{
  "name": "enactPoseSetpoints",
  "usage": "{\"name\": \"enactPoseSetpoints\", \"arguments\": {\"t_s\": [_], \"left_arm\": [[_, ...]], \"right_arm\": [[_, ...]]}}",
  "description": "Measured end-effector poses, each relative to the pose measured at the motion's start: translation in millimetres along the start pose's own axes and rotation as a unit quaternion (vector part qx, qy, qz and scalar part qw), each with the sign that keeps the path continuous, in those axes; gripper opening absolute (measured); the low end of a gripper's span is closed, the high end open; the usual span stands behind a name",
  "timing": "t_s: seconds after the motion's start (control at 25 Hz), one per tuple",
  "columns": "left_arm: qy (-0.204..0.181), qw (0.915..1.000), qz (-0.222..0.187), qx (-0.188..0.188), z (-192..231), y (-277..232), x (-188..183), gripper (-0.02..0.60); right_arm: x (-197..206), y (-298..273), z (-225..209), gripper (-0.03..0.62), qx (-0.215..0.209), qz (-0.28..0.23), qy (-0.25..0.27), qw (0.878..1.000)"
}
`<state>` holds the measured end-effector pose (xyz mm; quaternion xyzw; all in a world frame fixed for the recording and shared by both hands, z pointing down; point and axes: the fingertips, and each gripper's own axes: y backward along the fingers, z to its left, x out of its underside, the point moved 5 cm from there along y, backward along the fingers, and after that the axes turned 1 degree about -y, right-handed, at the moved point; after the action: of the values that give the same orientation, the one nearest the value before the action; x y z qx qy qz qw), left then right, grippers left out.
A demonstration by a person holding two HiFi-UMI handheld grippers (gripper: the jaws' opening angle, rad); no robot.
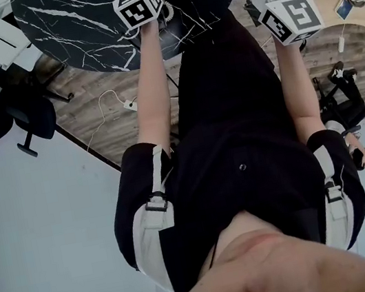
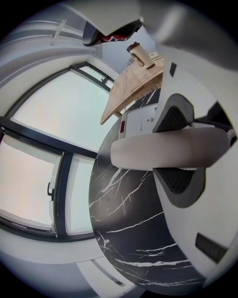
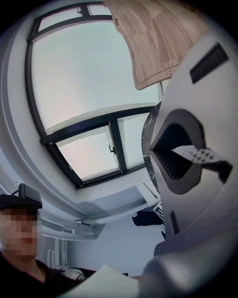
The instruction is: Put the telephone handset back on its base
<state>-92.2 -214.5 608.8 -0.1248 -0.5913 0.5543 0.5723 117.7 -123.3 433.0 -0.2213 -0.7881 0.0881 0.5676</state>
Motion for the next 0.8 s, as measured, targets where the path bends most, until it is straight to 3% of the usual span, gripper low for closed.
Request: {"name": "enactPoseSetpoints", "arguments": {"t_s": [0.8], "left_arm": [[-0.044,0.9984,-0.022,-0.027,-5.4,-2.7,-4.7,0.245]], "right_arm": [[3.3,9.6,-6.9,0.029,0.001,-0.004,-0.006,1.0]]}}
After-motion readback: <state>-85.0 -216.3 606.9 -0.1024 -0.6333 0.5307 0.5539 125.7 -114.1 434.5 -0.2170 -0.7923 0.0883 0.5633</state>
